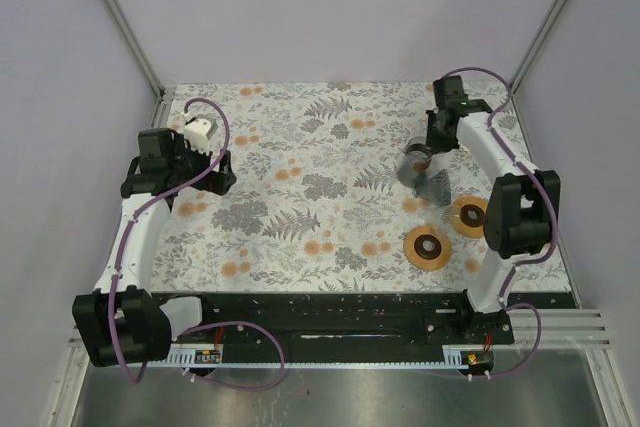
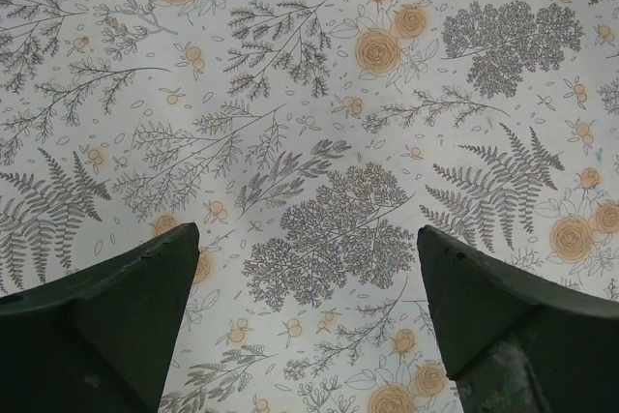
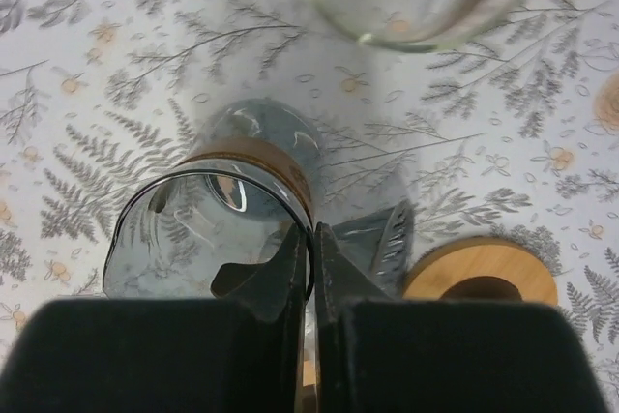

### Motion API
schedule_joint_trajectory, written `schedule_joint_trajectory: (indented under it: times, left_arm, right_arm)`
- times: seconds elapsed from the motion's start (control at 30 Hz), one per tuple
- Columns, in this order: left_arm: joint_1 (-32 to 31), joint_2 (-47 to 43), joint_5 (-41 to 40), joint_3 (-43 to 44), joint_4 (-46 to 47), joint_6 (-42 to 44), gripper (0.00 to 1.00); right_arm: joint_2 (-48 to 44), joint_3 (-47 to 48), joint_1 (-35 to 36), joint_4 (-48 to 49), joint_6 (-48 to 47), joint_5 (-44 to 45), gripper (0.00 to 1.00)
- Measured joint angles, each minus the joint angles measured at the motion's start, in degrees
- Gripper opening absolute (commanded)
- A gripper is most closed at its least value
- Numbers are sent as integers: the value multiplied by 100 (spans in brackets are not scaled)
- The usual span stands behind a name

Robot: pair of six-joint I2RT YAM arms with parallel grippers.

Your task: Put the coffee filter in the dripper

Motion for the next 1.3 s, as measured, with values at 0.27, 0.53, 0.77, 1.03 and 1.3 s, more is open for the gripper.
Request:
schedule_joint_trajectory:
  times: [0.27,0.53,0.77,1.03,1.3]
  left_arm:
    - [2,0,13,120,-431,131,99]
    - [37,-2,13,131,-656,197,99]
    - [118,-2,13,131,-713,201,99]
    - [140,-2,15,131,-748,203,99]
    - [177,-2,44,131,-758,208,99]
  right_arm:
    - [531,960,1801,-490,-380,105,0]
    - [1370,1910,3014,-540,-1161,-393,0]
    - [1696,2374,3397,-595,-1569,-479,10]
    - [1773,2448,3495,-811,-1523,-859,57]
    - [905,2068,3442,-656,-1432,-785,78]
